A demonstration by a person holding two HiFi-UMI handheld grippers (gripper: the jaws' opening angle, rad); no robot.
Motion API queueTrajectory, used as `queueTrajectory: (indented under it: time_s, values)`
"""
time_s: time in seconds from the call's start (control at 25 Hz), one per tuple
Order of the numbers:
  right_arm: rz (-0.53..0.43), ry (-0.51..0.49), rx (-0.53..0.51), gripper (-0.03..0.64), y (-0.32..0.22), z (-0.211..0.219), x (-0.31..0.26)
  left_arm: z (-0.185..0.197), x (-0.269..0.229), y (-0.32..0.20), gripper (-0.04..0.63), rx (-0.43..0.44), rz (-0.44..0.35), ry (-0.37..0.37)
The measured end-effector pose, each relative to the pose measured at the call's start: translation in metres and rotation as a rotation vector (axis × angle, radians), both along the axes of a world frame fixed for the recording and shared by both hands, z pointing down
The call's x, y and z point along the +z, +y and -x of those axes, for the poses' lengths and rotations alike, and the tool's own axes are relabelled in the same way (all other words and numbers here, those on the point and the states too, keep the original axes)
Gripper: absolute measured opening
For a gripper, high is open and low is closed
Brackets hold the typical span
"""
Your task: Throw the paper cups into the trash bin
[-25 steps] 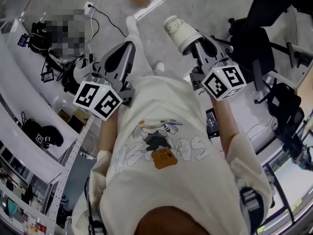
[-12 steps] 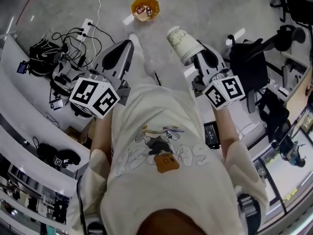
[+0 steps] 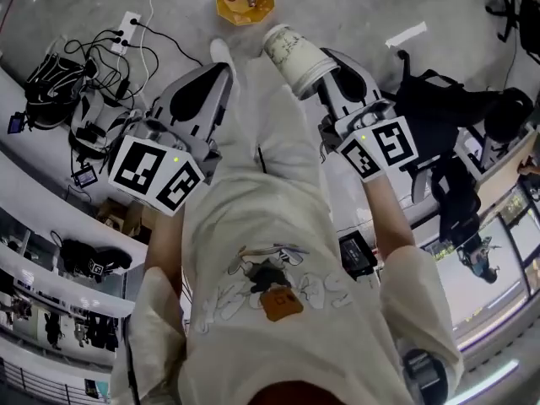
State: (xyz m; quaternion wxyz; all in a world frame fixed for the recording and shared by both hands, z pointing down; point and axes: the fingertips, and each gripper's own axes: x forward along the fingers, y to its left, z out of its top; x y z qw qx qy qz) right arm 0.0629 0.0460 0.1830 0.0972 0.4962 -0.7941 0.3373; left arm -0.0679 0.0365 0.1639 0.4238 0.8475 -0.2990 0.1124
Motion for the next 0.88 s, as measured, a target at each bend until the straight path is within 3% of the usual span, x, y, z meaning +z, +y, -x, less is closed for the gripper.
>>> queueTrajectory:
  time_s: [0.2, 0.6, 0.88]
  values:
    - [0.089, -0.023, -0.055, 0.023, -0.033, -0.019, 0.086, -0.022, 0.081, -0.024, 0.005, -0.030, 0.069, -0.054]
    - [0.187, -0.017, -0.154, 0.023, -0.075, -0.040, 0.271, -0.056, 0.294, -0.054, 0.005, -0.084, 0.121, -0.161]
    - [0.204, 0.023, -0.211, 0.023, -0.074, -0.037, 0.377, -0.063, 0.395, -0.054, 0.005, -0.129, 0.146, -0.171]
